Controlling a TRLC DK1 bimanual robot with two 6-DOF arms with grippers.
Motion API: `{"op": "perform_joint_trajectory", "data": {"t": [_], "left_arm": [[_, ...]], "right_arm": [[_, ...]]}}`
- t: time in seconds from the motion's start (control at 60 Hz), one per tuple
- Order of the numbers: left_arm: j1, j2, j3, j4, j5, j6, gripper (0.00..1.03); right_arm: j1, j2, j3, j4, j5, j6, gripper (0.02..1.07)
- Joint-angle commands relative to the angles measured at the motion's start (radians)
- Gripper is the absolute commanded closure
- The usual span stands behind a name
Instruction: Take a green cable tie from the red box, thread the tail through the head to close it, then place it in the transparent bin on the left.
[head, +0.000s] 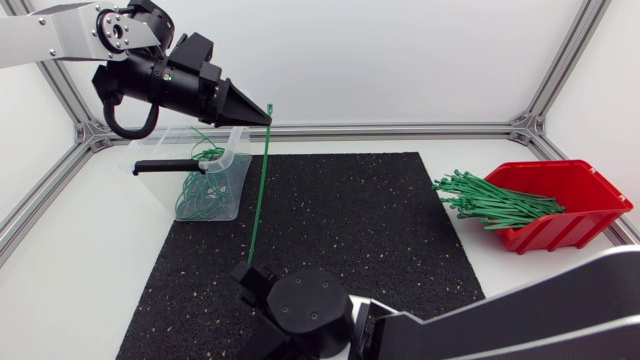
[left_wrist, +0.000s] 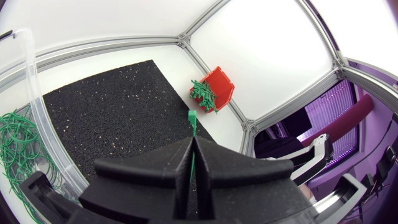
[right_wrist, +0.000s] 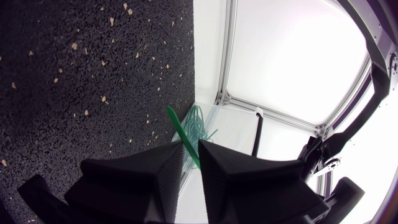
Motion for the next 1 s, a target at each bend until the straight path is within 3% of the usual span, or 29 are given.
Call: {"op": "perform_joint_trajectory", "data": {"t": [0.0,0.4,0.433,0.467,0.983], "left_arm": [[-0.003,0.018,0.023,-0.011,0.002,0.002,1.00],[-0.007,0.008,0.020,-0.013,0.002,0.004,1.00],[-0.007,0.008,0.020,-0.013,0.002,0.004,1.00],[-0.007,0.008,0.018,-0.013,0.002,0.005,1.00],[-0.010,-0.002,-0.006,-0.013,0.002,0.023,1.00]], "right_arm": [[0.013,0.007,-0.023,0.011,0.000,0.004,0.86],[0.010,0.015,-0.013,0.051,0.013,0.002,0.84],[0.010,0.017,-0.013,0.049,0.013,-0.004,0.88],[0.009,0.024,-0.012,0.040,0.013,-0.024,1.03],[0.013,0.041,0.036,0.023,0.048,-0.007,1.02]]}}
